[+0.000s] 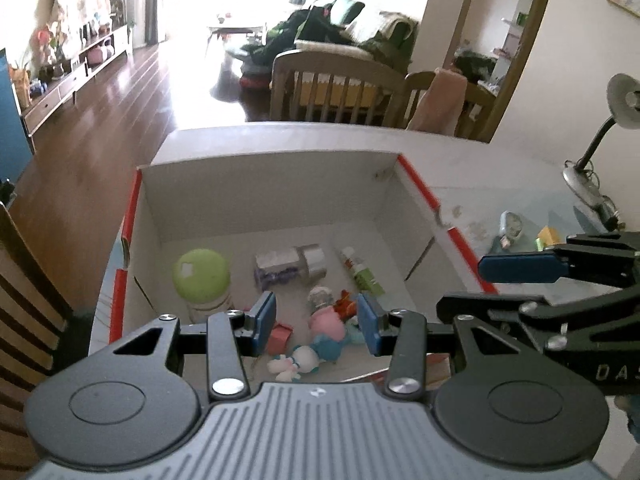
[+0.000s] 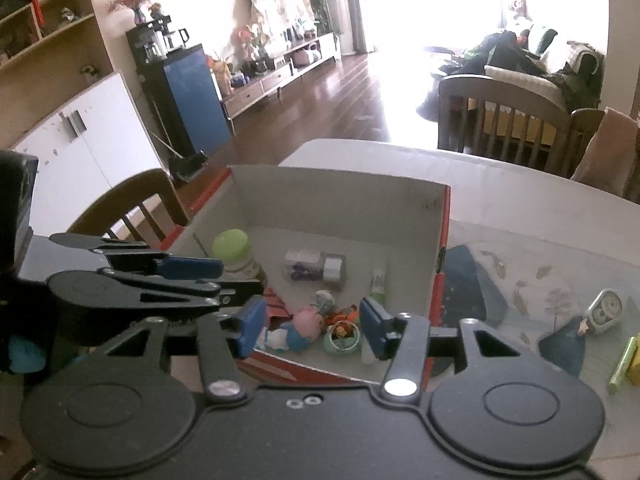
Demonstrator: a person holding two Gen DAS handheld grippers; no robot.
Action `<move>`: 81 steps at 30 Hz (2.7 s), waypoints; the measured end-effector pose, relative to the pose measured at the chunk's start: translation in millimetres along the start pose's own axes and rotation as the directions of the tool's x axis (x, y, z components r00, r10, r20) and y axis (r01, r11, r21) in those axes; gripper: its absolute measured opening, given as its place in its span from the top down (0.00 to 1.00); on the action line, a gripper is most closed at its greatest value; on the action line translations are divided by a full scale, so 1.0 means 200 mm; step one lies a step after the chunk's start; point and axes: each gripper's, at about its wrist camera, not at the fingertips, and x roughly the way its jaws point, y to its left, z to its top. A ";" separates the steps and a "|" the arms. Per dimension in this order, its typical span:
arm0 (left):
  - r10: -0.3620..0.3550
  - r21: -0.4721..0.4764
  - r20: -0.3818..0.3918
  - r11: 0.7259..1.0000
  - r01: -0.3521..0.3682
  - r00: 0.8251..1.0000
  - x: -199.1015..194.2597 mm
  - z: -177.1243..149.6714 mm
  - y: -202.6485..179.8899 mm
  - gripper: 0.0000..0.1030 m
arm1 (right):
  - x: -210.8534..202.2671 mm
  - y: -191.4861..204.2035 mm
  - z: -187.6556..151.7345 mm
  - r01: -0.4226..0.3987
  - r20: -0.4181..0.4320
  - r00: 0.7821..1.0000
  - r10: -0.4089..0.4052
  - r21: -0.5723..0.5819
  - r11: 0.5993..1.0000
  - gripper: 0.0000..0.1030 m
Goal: Organize rigid objects
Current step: 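Move both tools out of the shoebox toward the items on the table, then grasp the green battery with the left tool while the right tool grasps the pink heart bowl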
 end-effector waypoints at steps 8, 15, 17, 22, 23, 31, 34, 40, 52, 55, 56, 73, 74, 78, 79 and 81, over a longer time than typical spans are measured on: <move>0.012 0.014 0.040 1.000 -0.012 0.999 -0.12 0.01 -0.08 0.49 | -0.15 -0.02 -0.06 -0.034 0.062 0.997 0.033 0.004 0.999 0.33; -0.010 0.025 0.055 1.000 0.008 0.998 -0.17 0.00 -0.17 0.45 | -0.29 -0.09 -0.12 -0.030 0.101 0.995 0.026 0.035 0.999 0.26; -0.020 0.026 0.051 0.999 0.019 0.998 -0.16 0.00 -0.21 0.43 | -0.32 -0.13 -0.13 -0.026 0.110 0.994 0.020 0.051 0.998 0.21; -0.045 0.038 0.051 0.998 0.043 0.998 -0.13 -0.01 -0.33 0.35 | -0.41 -0.24 -0.19 0.009 0.135 0.991 -0.020 0.084 0.996 0.16; -0.049 0.040 0.047 0.998 0.047 0.998 -0.12 -0.01 -0.36 0.35 | -0.43 -0.27 -0.20 0.017 0.137 0.990 -0.030 0.094 0.995 0.16; -0.088 0.068 0.052 0.994 0.084 0.995 -0.03 0.01 -0.61 0.27 | -0.54 -0.55 -0.32 0.099 0.127 0.984 -0.124 0.192 0.976 0.15; -0.103 0.078 0.048 0.992 0.099 0.993 0.01 0.02 -0.72 0.27 | -0.57 -0.65 -0.36 0.131 0.121 0.980 -0.160 0.221 0.966 0.15; -0.142 0.108 0.034 0.985 0.137 0.989 0.10 0.04 -0.92 0.26 | -0.64 -0.85 -0.44 0.178 0.114 0.971 -0.211 0.246 0.953 0.15; -0.177 0.128 0.002 0.976 0.176 0.984 0.32 0.06 -1.28 0.17 | -0.69 -1.24 -0.55 0.273 0.079 0.952 -0.297 0.222 0.936 0.15; -0.181 0.138 -0.005 0.974 0.180 0.983 0.37 0.07 -1.35 0.16 | -0.67 -1.33 -0.58 0.306 0.058 0.944 -0.324 0.210 0.929 0.15; -0.182 0.139 -0.011 0.973 0.182 0.983 0.40 0.07 -1.37 0.16 | -0.66 -1.37 -0.59 0.320 0.051 0.940 -0.336 0.203 0.926 0.15; -0.090 0.192 -0.119 0.975 0.112 0.989 0.87 0.06 -1.62 0.16 | -0.37 -1.71 -0.72 0.364 -0.034 0.931 -0.363 0.012 0.931 0.16; -0.090 0.199 -0.122 0.973 0.114 0.988 0.90 0.06 -1.63 0.16 | -0.35 -1.72 -0.73 0.359 -0.037 0.933 -0.358 0.007 0.933 0.16; -0.075 0.225 -0.146 0.968 0.107 0.986 1.00 0.05 -1.66 0.16 | -0.29 -1.77 -0.74 0.353 -0.053 0.935 -0.352 0.009 0.936 0.16; -0.076 0.227 -0.151 0.968 0.110 0.985 1.02 0.05 -1.67 0.16 | -0.28 -1.78 -0.74 0.354 -0.054 0.934 -0.353 0.005 0.935 0.16; -0.073 0.224 -0.167 0.968 0.110 0.983 1.07 0.05 -1.67 0.16 | -0.26 -1.79 -0.75 0.353 -0.057 0.934 -0.353 -0.007 0.936 0.16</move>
